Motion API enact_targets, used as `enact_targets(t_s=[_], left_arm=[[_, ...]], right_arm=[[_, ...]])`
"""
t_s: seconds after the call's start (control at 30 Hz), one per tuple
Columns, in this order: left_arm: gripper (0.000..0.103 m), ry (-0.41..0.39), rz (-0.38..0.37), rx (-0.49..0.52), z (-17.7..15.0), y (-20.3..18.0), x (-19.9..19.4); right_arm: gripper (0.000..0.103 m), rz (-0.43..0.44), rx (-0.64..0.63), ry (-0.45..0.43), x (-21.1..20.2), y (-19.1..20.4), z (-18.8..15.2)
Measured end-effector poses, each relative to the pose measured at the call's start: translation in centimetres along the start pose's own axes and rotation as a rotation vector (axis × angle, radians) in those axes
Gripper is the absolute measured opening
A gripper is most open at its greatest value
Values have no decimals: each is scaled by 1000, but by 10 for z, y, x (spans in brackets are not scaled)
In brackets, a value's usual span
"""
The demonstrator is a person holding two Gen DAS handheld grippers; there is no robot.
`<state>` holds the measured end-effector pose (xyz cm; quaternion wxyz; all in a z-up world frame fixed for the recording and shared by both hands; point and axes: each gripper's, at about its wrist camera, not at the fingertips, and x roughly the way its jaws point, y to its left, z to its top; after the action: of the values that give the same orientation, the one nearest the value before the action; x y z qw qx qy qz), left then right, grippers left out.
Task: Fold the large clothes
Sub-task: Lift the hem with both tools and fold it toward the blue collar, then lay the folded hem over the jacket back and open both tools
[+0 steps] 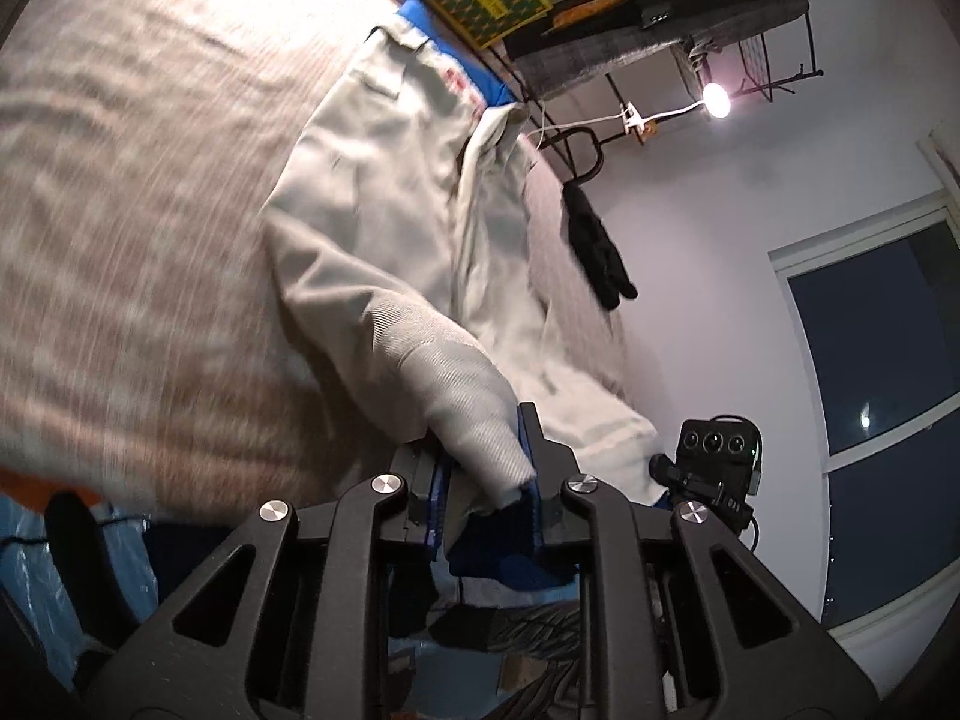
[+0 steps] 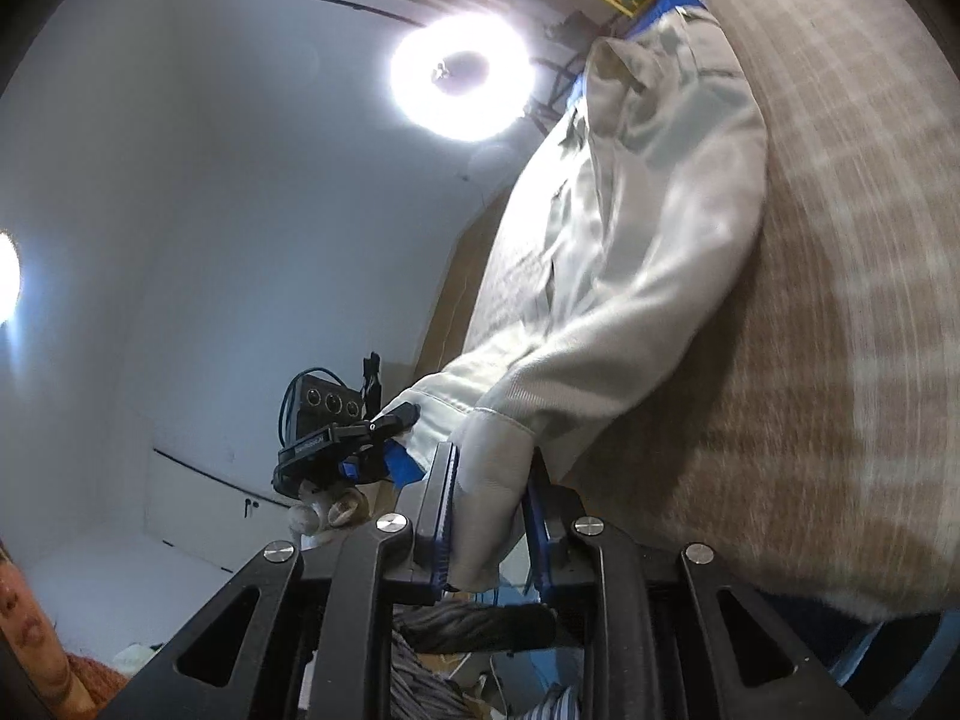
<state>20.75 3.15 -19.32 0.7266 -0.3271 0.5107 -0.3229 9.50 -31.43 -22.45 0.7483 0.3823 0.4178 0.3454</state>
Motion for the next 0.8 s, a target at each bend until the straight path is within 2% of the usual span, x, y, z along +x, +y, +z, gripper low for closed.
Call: enact_targets(t_s=[0.23,0.3,0.47,0.67,0.8], left_arm=[[17,-49,20,0,52,-21,19],[17,-70,50,15,69,-25,27],[17,-99,84,-46,109,-15,55],[17,-112,156,-101,145,5,94],[17,-110,217,-116,160,17,119]], right_arm=[[20,-55,-15,-64,7,10,45],[20,-83,-12,-90,11,10,64],[20,-161,-5,-143,22,4,109],[20,-259,94,-182,41,-32,150],[20,-315,154,-179,50,-55,165]])
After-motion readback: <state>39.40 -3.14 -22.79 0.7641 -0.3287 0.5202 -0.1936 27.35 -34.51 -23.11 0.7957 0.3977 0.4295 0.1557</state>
